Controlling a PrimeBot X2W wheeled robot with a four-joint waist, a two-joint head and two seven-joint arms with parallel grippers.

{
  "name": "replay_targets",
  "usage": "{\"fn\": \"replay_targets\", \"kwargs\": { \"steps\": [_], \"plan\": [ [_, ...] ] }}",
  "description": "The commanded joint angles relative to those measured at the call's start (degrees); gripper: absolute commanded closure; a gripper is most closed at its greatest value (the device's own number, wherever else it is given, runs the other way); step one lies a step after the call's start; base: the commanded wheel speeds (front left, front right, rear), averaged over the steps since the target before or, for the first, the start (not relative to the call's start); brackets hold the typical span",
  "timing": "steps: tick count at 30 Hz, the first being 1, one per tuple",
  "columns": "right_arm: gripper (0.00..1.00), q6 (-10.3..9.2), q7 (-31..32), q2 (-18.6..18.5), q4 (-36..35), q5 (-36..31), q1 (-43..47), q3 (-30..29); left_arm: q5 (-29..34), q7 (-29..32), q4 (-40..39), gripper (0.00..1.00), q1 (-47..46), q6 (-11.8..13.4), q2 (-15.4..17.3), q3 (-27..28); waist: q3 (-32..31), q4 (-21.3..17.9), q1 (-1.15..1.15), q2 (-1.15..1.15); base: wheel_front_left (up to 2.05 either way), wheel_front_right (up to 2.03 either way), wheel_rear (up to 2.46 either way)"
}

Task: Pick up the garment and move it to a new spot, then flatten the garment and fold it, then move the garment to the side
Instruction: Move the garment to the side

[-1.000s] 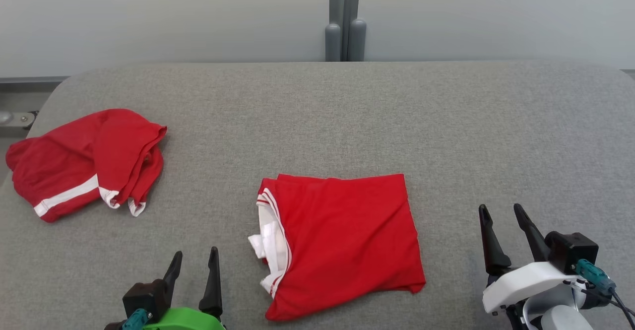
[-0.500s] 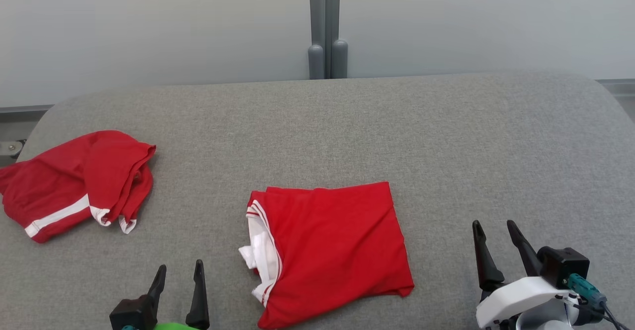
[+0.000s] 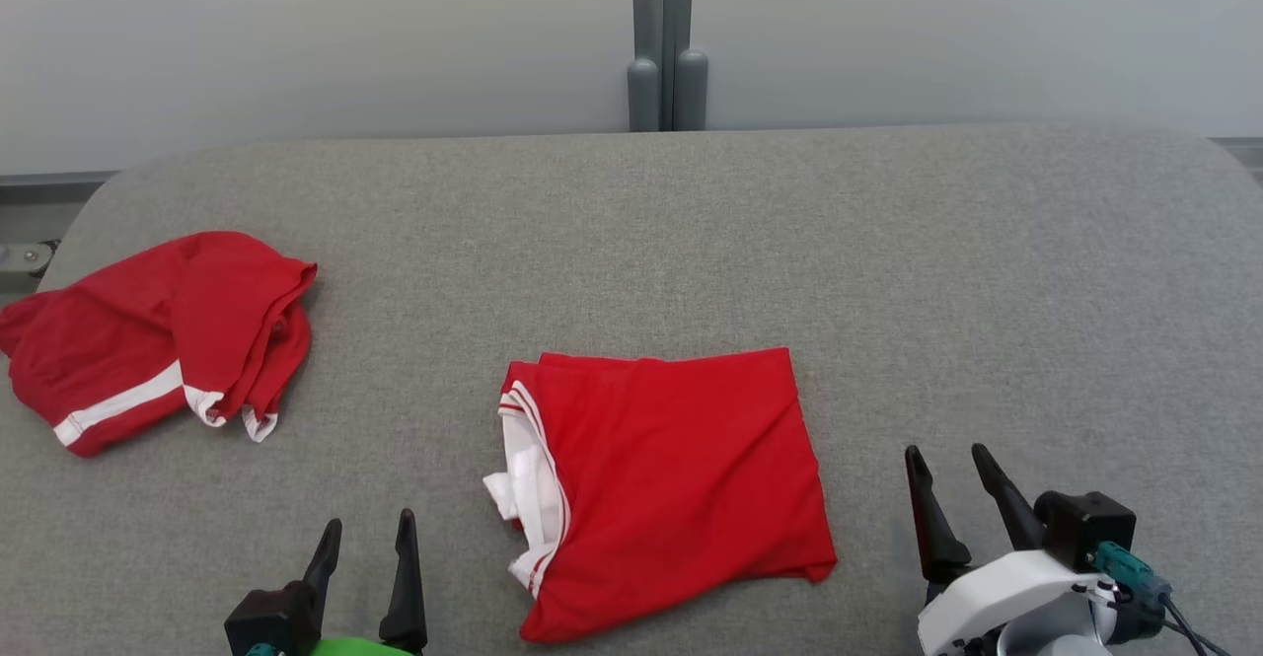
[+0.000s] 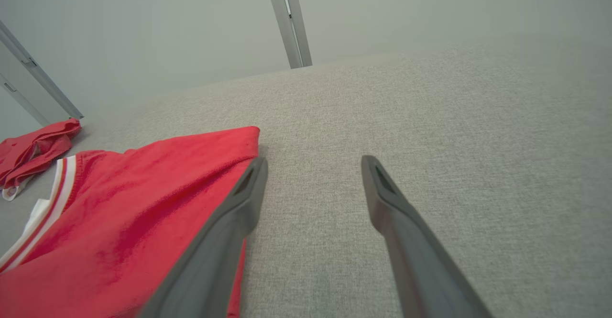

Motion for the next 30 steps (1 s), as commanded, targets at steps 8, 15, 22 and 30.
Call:
{"fn": "replay_targets", "kwargs": {
  "steps": [8, 15, 22, 30],
  "plan": [
    [0.00, -0.01, -0.2, -0.6, 2.8, 2.2, -5.8, 3.8, -0.9, 0.0, -1.6, 0.00, -3.6, 0.6, 0.2, -2.2, 6.9, 3.5, 0.00, 0.00, 0.00, 0.00, 0.00],
    [0.00, -0.02, -0.2, -0.8, 8.7, 3.7, -11.3, 7.9, -1.4, 0.0, -1.5, 0.00, -6.3, 0.4, 0.2, -4.1, 10.3, 6.5, 0.00, 0.00, 0.00, 0.00, 0.00],
    [0.00, -0.02, -0.2, -0.7, 16.8, 4.7, -14.9, 8.0, -1.7, 0.0, -2.1, 0.00, -7.7, 0.7, 0.2, -5.3, 11.7, 8.6, 0.00, 0.00, 0.00, 0.00, 0.00],
    [1.00, -0.06, -0.1, -0.9, 16.6, 5.3, -16.1, 7.5, -1.2, 0.0, -3.1, 0.00, -7.7, 0.4, 0.2, -5.0, 11.2, 6.7, 0.00, 0.00, 0.00, 0.00, 0.00]
  ]
}}
